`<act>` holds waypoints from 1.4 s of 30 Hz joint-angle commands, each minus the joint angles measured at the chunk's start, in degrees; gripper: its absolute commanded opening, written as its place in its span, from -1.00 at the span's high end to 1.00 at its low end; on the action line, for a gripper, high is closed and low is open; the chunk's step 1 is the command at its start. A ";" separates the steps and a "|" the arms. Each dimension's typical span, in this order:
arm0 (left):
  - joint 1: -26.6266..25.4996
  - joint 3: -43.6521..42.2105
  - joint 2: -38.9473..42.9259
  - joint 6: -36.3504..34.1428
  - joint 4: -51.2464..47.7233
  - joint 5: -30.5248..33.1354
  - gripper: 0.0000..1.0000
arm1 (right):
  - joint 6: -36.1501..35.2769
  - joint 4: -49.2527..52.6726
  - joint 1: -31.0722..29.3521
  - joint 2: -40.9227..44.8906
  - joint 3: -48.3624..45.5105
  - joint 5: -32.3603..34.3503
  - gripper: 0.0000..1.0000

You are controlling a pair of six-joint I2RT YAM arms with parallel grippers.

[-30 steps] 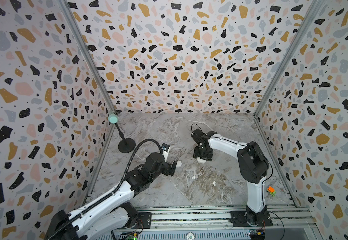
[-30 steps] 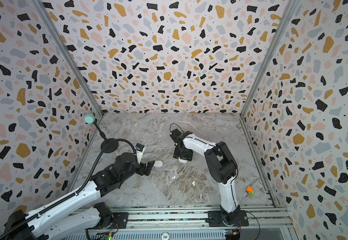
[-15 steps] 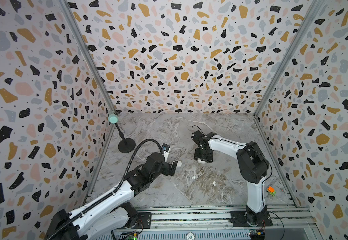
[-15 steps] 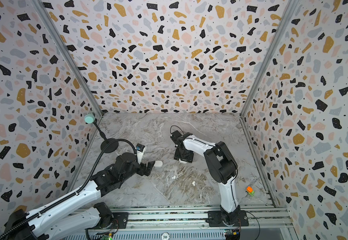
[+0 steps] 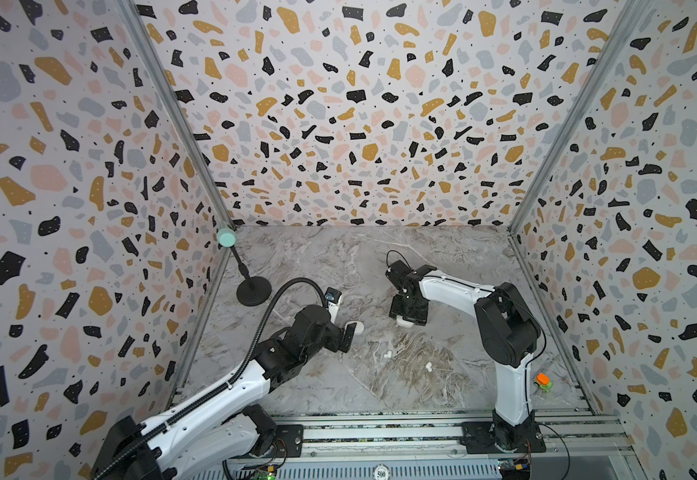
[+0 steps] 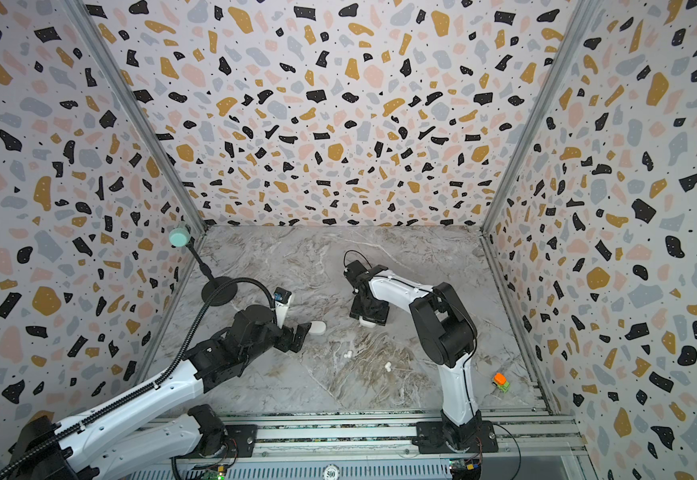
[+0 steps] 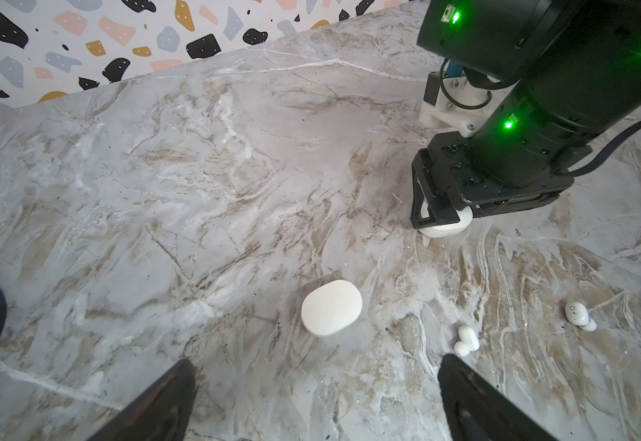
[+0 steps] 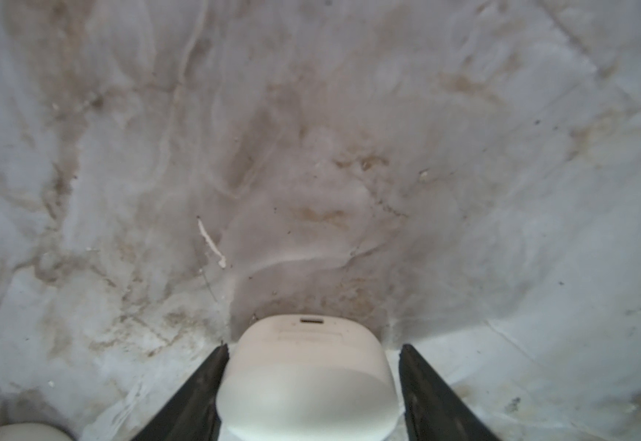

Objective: Insert the wireless bluetooth earbuds into the charging case

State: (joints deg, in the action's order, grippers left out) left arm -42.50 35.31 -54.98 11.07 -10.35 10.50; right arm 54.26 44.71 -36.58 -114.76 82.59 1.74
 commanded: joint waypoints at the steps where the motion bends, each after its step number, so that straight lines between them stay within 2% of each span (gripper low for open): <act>1: -0.15 1.90 -0.47 -0.96 0.42 -0.66 -1.00 | 0.86 0.84 0.27 3.27 0.02 0.19 -0.40; 18: -0.20 2.35 -2.06 -1.05 0.24 -1.38 -0.99 | 2.29 0.16 0.28 4.81 -1.29 -1.82 -0.39; 42: -0.14 2.45 -2.37 -1.28 -0.02 -2.06 -1.00 | 2.47 0.48 0.28 3.66 -1.38 -0.42 -0.36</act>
State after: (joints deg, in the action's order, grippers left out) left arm -42.50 35.68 -57.04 10.44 -10.50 9.02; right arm 56.31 44.23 -36.42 -112.66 81.36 0.45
